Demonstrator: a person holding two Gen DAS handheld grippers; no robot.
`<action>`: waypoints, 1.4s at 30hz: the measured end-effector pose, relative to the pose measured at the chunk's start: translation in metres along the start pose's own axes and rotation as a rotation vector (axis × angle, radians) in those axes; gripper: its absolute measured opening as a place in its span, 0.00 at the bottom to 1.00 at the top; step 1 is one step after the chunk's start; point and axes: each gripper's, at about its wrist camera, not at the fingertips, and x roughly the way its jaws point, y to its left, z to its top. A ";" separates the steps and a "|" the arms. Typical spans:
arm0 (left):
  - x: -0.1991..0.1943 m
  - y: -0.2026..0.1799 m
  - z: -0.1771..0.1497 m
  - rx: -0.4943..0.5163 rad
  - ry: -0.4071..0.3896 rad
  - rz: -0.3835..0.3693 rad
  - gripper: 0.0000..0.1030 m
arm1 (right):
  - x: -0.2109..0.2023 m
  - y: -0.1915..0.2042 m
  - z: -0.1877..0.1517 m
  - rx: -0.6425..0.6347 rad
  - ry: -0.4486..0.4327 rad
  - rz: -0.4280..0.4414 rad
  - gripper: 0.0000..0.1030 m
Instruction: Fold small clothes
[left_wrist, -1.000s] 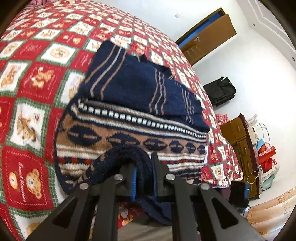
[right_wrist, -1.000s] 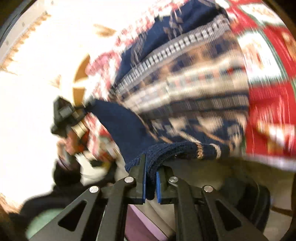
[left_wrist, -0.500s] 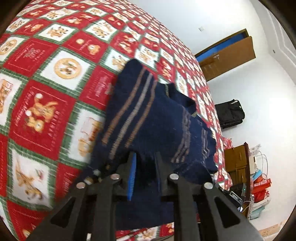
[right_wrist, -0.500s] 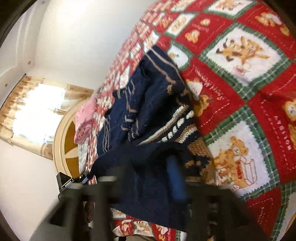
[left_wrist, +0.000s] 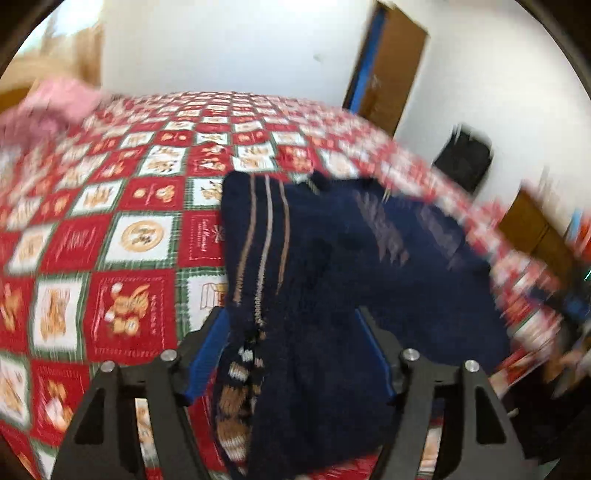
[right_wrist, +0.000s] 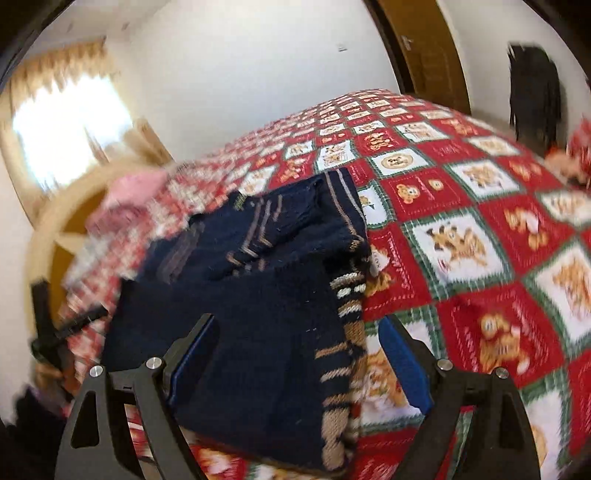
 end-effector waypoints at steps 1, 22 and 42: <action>0.011 -0.005 0.000 0.023 0.012 0.020 0.69 | 0.010 0.002 0.001 -0.005 0.010 -0.008 0.86; 0.051 -0.024 -0.003 0.060 0.013 -0.031 0.48 | 0.065 0.027 -0.004 -0.173 0.065 -0.034 0.11; -0.007 -0.010 0.069 -0.135 -0.187 -0.163 0.15 | 0.044 0.079 0.137 -0.351 -0.187 -0.047 0.10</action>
